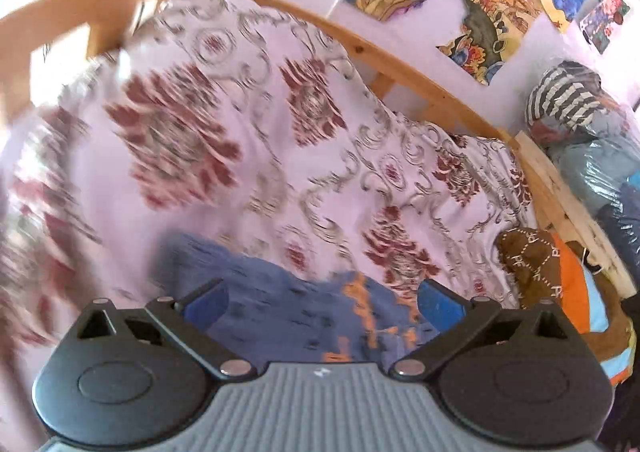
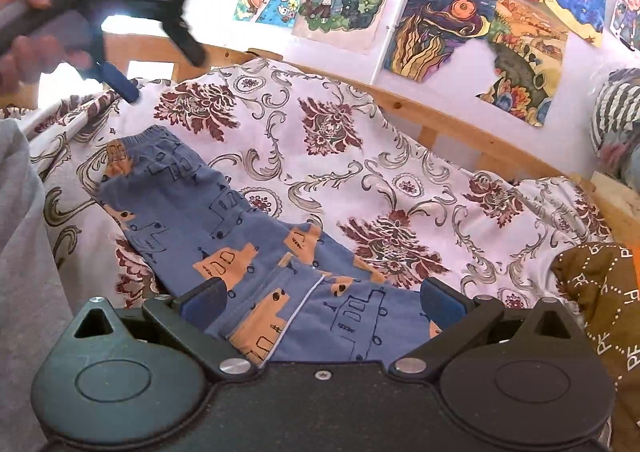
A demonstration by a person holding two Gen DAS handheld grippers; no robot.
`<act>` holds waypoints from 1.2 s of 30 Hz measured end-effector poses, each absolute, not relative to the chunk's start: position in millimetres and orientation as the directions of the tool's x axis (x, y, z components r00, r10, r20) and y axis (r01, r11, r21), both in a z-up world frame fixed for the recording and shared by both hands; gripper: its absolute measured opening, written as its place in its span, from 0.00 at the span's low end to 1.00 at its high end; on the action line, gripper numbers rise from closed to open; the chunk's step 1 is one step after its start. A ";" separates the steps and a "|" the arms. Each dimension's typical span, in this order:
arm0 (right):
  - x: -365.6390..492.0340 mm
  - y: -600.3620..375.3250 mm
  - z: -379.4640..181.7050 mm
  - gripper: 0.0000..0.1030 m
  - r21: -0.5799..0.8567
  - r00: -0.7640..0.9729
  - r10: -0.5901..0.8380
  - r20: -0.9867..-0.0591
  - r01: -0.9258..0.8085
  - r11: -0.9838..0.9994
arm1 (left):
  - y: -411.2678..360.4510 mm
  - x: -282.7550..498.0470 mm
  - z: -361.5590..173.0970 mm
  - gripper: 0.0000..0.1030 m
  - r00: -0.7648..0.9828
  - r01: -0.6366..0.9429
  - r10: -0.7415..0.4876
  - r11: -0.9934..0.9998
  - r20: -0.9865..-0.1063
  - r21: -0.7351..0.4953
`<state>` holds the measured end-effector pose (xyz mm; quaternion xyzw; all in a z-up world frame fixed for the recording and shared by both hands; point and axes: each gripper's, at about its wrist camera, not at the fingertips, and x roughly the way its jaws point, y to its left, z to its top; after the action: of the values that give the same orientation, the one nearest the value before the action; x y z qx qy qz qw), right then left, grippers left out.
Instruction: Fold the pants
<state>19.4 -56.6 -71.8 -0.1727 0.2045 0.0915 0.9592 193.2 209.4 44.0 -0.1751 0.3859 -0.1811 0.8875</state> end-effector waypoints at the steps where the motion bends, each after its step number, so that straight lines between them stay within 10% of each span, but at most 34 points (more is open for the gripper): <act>1: 21.5 -55.6 -72.5 0.99 -0.291 0.897 0.105 -0.429 -0.247 0.924 | 218.5 195.2 45.1 1.00 0.629 0.210 -0.454 0.881 -0.632 -0.423; 7: 32.3 -50.6 -82.1 0.99 -0.264 0.875 0.100 -0.474 -0.250 0.932 | 237.5 207.7 17.4 1.00 0.528 0.458 -0.482 0.855 -0.700 -0.243; 16: 57.5 -48.6 -100.9 0.99 -0.258 0.848 0.086 -0.523 -0.254 0.932 | 262.5 218.9 -31.9 0.98 0.439 0.420 -0.628 0.775 -0.642 -0.471; 22: 91.4 -33.6 -115.3 0.99 -0.352 0.844 -0.005 -0.537 -0.218 0.910 | 257.2 212.3 -33.8 0.69 0.512 0.376 -0.538 0.841 -0.670 -0.389; 26: 109.8 -19.5 -130.7 0.99 -0.422 0.833 -0.044 -0.552 -0.234 0.876 | 262.3 215.6 -34.3 0.30 0.517 0.267 -0.499 0.866 -0.696 -0.422; 36: 112.8 -16.0 -132.6 0.99 -0.435 0.852 -0.031 -0.522 -0.235 0.869 | 260.7 214.2 -25.9 0.20 0.527 0.173 -0.475 0.872 -0.705 -0.457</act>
<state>112.8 -16.0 -132.6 -0.2498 0.2663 0.0546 0.9294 214.2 260.7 -25.9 -0.1680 0.4483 -0.1889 0.8574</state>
